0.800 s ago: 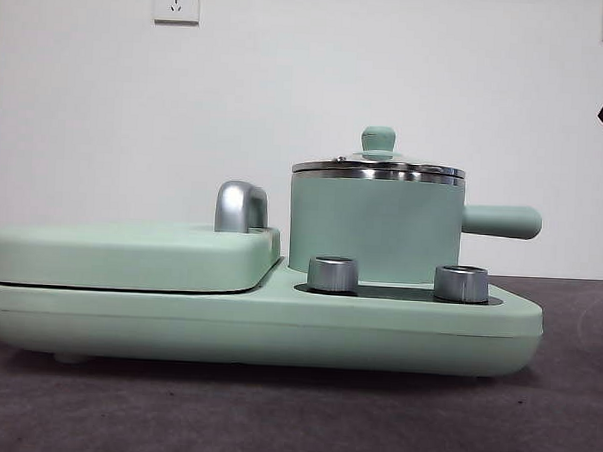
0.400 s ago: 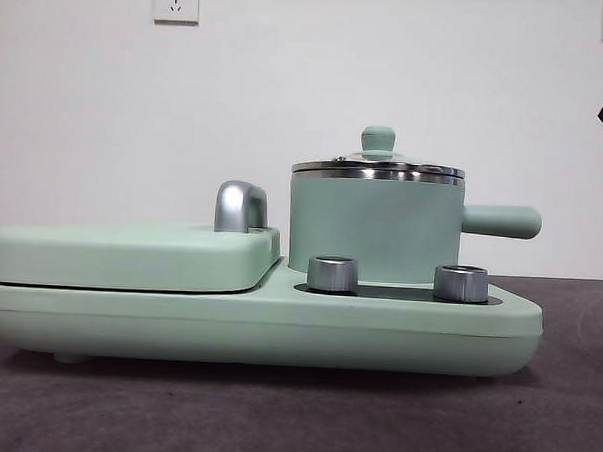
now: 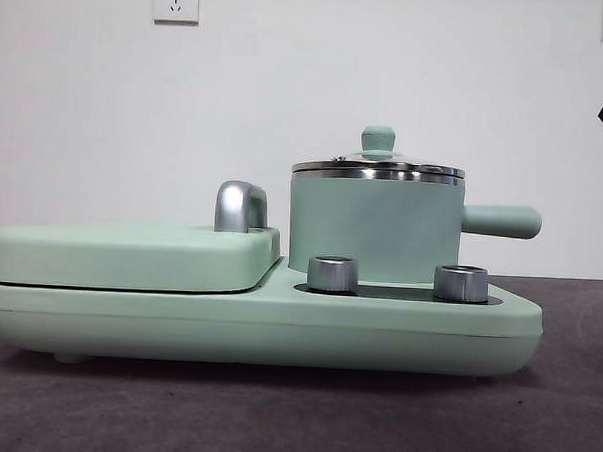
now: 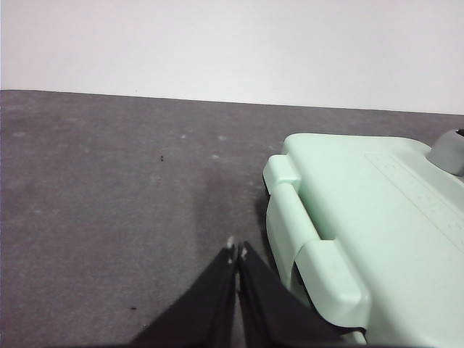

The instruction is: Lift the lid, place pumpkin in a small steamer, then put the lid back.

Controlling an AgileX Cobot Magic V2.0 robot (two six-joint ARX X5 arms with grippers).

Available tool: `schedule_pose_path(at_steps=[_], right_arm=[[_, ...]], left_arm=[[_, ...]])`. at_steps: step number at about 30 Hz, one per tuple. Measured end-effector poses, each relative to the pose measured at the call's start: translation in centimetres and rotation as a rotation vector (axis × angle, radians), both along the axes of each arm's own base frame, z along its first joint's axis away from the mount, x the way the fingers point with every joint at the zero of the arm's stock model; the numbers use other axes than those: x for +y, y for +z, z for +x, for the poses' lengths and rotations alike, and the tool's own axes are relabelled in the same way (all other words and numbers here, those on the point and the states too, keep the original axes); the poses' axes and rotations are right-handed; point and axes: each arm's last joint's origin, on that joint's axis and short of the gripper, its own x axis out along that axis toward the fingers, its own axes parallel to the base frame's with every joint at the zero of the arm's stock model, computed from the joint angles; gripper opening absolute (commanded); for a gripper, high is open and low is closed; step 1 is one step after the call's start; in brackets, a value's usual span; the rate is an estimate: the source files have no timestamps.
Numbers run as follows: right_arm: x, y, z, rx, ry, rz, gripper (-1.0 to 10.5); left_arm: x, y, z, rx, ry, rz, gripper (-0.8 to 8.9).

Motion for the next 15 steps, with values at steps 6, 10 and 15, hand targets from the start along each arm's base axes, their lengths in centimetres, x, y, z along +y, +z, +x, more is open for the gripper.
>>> schedule_pose_path(at_steps=[6,10,15], right_arm=[[0.0,0.0,0.0,0.0,0.0,0.0,0.2],[0.0,0.0,0.0,0.0,0.0,0.0,0.2],[-0.03,-0.01,0.01,-0.009,0.003,-0.018,0.2]], left_arm=[[0.0,0.06,0.0,-0.006,0.0,0.0,0.07],[0.0,0.06,0.0,-0.006,0.0,0.0,0.07],[0.0,0.06,0.0,-0.006,0.0,0.0,0.07]])
